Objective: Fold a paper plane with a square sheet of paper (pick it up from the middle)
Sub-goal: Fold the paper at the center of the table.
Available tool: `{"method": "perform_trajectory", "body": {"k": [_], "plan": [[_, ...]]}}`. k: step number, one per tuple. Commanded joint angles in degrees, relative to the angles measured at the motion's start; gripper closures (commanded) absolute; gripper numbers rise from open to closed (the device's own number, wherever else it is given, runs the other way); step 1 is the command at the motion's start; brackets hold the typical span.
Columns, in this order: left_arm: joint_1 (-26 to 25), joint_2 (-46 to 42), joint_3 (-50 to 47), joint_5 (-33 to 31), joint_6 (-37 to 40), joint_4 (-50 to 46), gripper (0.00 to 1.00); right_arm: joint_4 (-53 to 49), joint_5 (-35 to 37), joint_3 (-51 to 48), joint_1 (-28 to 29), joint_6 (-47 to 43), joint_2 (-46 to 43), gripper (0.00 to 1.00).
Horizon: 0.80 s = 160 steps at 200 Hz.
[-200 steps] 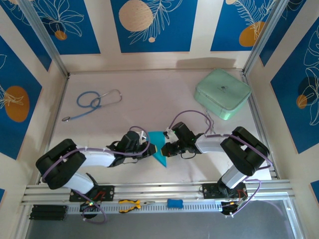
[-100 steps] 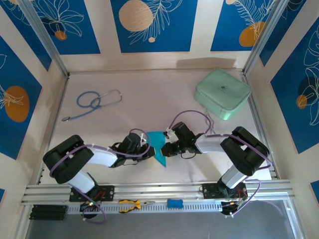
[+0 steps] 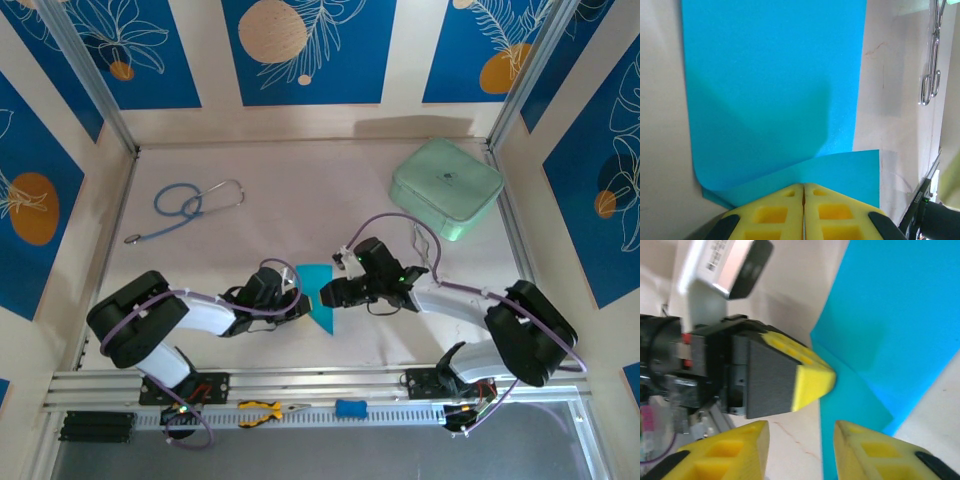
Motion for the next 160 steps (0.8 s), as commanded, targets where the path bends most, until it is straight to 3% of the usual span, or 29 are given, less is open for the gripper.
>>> {"method": "perform_trajectory", "body": {"k": [1, 36, 81, 160], "plan": [[-0.53, 2.23, -0.34, -1.16, 0.56, -3.16, 0.90, -2.42, -2.81, 0.58, 2.84, 2.97, 0.23, 0.70], [-0.51, 2.24, -0.29, -1.09, 0.59, -3.18, 0.90, -2.25, -0.84, 2.46, 7.36, 3.34, 5.74, 0.86], [-0.47, 2.28, -0.17, -1.00, 0.70, -3.43, 0.90, -4.79, 2.24, 6.36, 9.95, 2.78, 10.45, 0.88], [-0.52, 2.40, -0.07, -1.07, 0.71, -3.44, 0.90, -5.47, 4.13, 5.41, 9.44, 3.84, 14.47, 0.89]]}}
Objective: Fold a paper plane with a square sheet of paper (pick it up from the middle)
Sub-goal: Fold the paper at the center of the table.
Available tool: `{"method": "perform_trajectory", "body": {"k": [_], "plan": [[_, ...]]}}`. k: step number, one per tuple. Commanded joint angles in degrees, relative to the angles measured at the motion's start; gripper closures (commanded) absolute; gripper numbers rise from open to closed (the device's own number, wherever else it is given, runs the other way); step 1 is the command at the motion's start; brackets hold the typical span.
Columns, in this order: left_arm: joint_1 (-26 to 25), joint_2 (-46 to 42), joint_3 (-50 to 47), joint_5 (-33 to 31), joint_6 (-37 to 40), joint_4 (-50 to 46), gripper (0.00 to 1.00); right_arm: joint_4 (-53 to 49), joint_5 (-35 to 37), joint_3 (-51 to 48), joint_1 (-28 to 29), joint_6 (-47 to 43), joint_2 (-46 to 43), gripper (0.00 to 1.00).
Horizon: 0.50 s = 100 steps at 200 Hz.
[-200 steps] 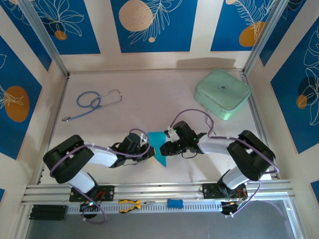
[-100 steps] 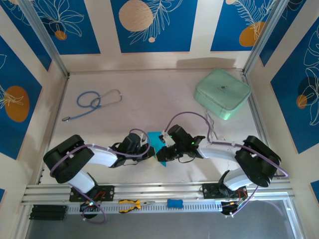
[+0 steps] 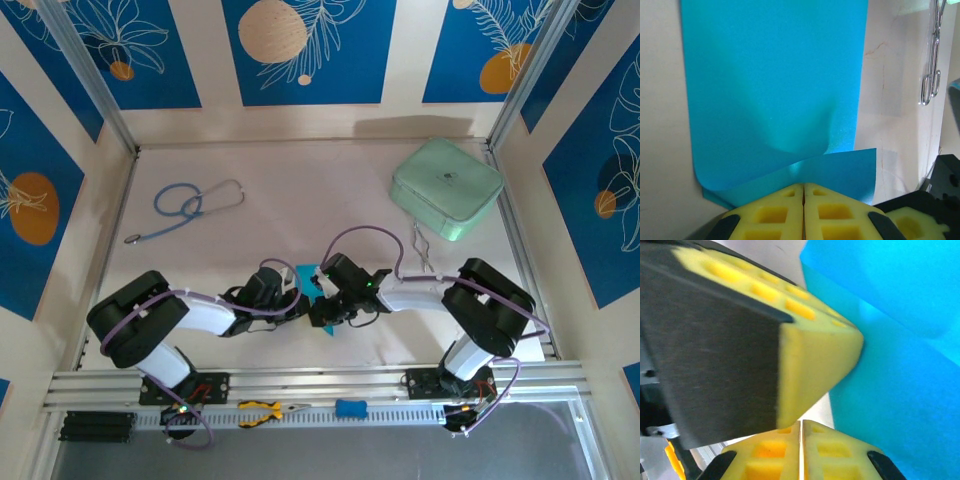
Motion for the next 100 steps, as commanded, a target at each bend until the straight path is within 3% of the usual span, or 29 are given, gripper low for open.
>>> {"method": "perform_trajectory", "body": {"k": [1, 100], "plan": [[-0.51, 2.37, -0.11, -1.09, 0.66, -3.45, 0.90, -1.46, 0.25, -0.79, -0.20, 0.66, -0.20, 0.89], [-0.52, 2.48, 0.28, -1.63, 0.82, -5.29, 0.90, -1.33, -0.49, -7.08, -2.03, 1.91, -4.79, 0.89]]}}
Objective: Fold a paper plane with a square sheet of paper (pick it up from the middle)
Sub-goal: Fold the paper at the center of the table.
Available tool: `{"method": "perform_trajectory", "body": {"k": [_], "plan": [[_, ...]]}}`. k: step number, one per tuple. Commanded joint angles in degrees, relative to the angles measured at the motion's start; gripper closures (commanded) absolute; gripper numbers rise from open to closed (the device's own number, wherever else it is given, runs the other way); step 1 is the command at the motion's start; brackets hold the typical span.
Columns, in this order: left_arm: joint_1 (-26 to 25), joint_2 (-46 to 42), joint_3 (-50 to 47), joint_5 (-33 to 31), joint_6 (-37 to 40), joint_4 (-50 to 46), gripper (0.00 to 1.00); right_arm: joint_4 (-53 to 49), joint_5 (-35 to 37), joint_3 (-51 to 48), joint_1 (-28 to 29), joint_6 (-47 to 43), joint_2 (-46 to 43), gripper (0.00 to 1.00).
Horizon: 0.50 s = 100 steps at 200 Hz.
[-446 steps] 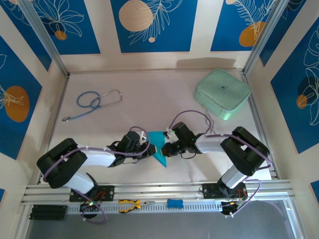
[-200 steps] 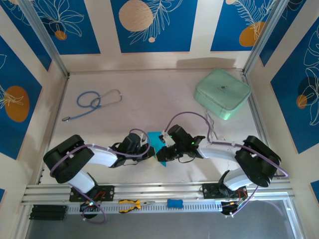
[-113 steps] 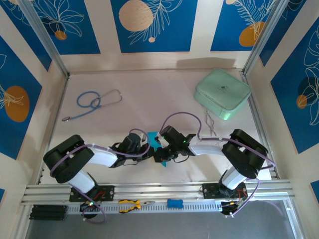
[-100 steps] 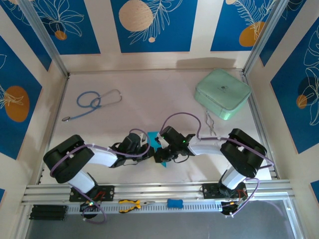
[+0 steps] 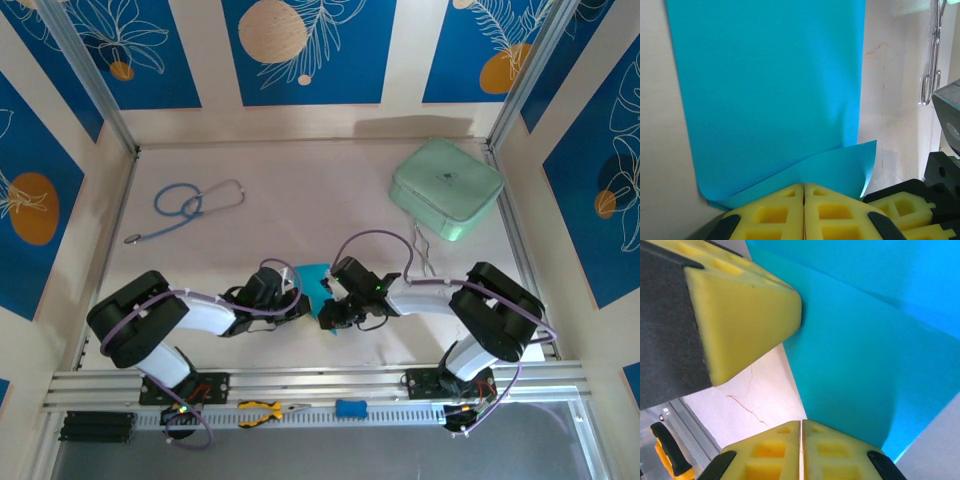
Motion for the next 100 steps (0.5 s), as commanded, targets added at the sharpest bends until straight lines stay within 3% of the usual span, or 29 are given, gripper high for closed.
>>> {"method": "perform_trajectory", "body": {"k": [1, 100], "plan": [[-0.51, 2.48, 0.25, -1.60, 0.82, -5.16, 0.90, -1.88, -0.51, -2.21, -0.22, 1.28, -1.41, 0.89], [-0.59, 2.94, 0.98, -1.78, 0.52, -5.91, 0.91, 1.18, -2.44, -7.19, -0.84, 4.46, -3.13, 0.89]]}}
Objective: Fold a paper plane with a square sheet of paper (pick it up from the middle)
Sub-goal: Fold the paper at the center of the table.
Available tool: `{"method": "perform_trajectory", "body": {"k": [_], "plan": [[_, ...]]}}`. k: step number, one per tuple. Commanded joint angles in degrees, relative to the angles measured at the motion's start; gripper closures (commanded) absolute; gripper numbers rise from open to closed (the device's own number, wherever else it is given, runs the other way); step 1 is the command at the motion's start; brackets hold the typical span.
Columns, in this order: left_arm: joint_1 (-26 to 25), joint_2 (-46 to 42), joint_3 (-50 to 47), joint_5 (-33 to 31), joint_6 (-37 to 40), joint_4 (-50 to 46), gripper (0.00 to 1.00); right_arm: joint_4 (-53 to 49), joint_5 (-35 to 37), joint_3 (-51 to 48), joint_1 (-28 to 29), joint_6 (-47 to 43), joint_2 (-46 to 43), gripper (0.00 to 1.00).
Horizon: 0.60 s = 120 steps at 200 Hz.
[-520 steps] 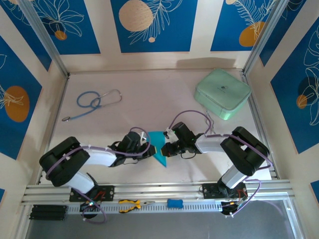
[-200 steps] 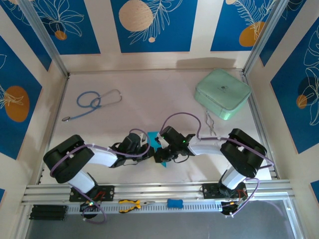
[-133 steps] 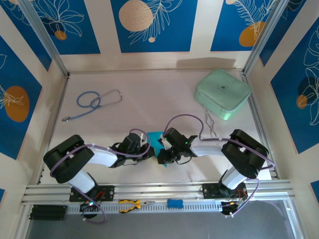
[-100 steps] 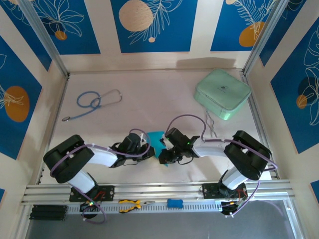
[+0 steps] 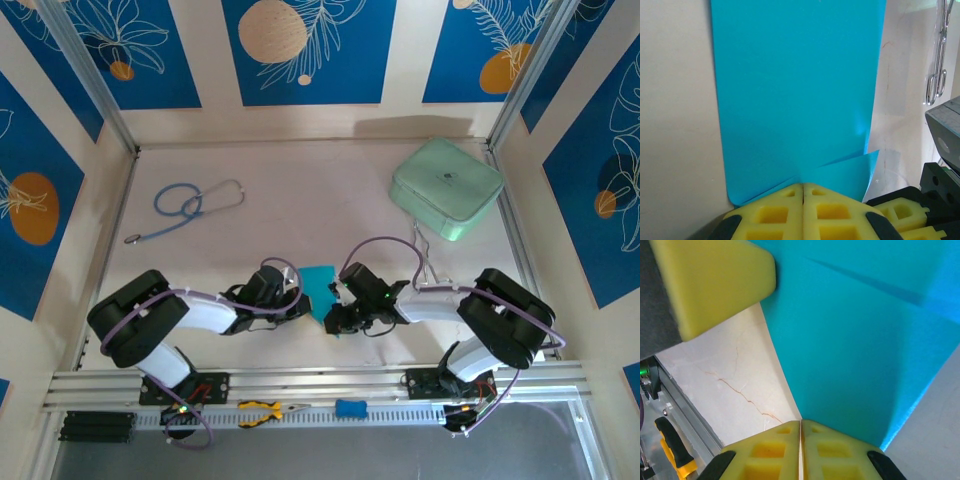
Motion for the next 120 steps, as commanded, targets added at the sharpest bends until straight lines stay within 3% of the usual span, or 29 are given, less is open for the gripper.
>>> {"method": "perform_trajectory", "body": {"k": [1, 21, 65, 120], "plan": [[-0.59, 2.49, -0.32, -1.97, 0.56, -3.44, 0.91, -2.89, -1.42, -1.57, -0.34, 1.01, -0.02, 0.89], [-0.64, -1.41, 0.50, -1.98, 1.53, -3.88, 0.87, -1.78, -2.16, -1.81, -0.93, 0.94, 0.57, 0.90], [-1.28, -9.97, 5.83, -3.55, 7.71, -15.61, 0.82, -0.92, -2.60, -2.10, -1.70, 1.16, 0.27, 0.91], [-5.06, -5.87, 7.88, -1.27, 6.63, -14.08, 0.86, -0.25, -2.69, -2.58, -2.15, 1.74, 0.00, 0.91]]}}
